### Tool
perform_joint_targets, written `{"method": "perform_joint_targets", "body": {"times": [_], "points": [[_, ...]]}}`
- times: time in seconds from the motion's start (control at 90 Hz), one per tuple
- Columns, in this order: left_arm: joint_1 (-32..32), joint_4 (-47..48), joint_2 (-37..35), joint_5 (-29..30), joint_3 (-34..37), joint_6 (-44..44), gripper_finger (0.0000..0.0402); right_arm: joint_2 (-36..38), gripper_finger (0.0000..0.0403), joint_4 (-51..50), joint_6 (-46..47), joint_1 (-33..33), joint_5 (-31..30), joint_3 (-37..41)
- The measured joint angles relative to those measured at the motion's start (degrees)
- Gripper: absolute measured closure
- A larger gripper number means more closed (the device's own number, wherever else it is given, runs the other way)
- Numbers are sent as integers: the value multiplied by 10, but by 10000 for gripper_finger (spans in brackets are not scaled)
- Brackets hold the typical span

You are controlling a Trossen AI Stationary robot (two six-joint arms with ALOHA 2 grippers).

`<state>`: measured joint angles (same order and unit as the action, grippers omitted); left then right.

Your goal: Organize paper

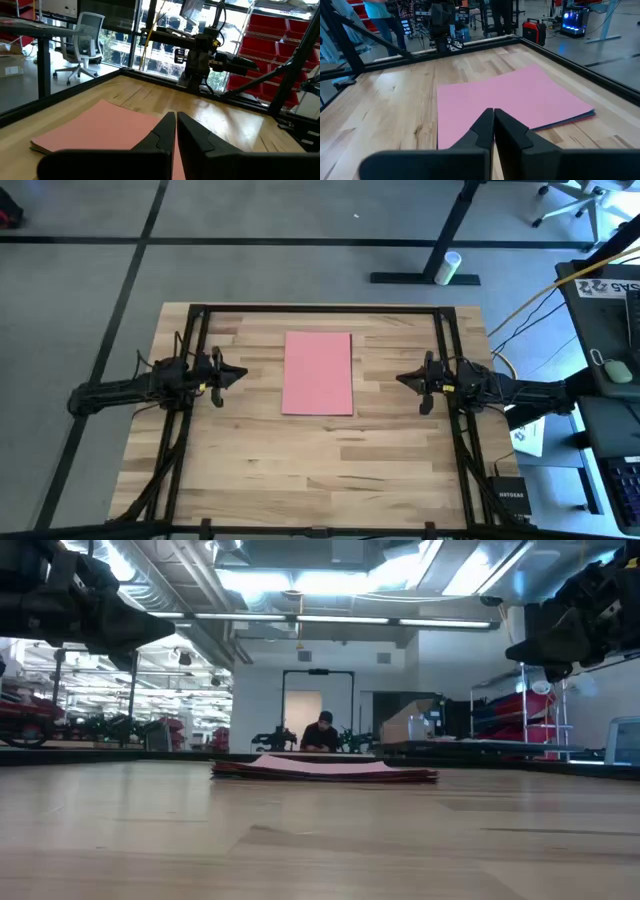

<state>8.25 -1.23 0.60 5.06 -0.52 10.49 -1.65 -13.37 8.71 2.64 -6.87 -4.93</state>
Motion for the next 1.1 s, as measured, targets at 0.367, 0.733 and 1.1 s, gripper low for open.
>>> {"method": "perform_joint_targets", "body": {"times": [0.367,0.733,1.1], "points": [[0,0,0,0,0,0,402,0,402,0,0,0,0,0],[0,0,0,0,0,0,402,0,402,0,0,0,0,0],[1,-32,0,1,0,-10,402,0,402,0,0,0,0,0]]}}
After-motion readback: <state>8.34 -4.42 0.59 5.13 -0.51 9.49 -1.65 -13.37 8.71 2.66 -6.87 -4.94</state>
